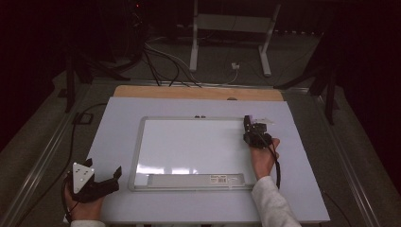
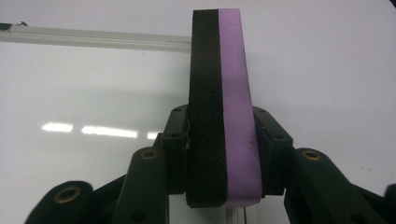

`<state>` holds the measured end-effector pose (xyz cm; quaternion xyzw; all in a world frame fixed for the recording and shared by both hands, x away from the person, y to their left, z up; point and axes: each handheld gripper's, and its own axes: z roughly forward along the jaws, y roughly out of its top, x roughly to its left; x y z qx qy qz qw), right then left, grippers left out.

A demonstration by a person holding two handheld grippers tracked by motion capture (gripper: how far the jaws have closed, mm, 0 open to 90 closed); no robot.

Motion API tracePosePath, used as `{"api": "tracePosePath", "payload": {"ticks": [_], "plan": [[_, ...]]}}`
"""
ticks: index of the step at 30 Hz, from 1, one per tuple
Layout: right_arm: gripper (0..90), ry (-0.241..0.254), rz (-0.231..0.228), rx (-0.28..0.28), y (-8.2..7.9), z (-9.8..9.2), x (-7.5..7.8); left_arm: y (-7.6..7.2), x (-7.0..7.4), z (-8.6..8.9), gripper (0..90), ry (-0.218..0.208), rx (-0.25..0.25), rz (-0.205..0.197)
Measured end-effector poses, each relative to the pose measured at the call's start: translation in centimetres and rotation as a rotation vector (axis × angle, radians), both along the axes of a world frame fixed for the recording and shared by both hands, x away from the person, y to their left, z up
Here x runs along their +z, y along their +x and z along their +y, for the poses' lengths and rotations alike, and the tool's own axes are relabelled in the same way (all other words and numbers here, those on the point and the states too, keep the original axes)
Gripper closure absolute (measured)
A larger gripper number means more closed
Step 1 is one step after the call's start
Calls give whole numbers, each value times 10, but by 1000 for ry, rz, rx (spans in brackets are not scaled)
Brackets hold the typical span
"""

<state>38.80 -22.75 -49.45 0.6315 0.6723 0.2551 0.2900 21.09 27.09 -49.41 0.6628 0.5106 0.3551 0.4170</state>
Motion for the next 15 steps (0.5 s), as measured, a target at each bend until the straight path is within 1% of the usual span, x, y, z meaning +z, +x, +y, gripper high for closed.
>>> {"api": "tracePosePath", "payload": {"ticks": [4,8,15], "plan": [[633,1,-4,-22,1,1,0,0,0,0,6,-2,0,-1],[632,14,-10,-40,3,2,-1,0,0,0,6,-2,1,0],[629,40,-12,-54,6,1,-1,0,0,0,6,-1,-1,1]]}}
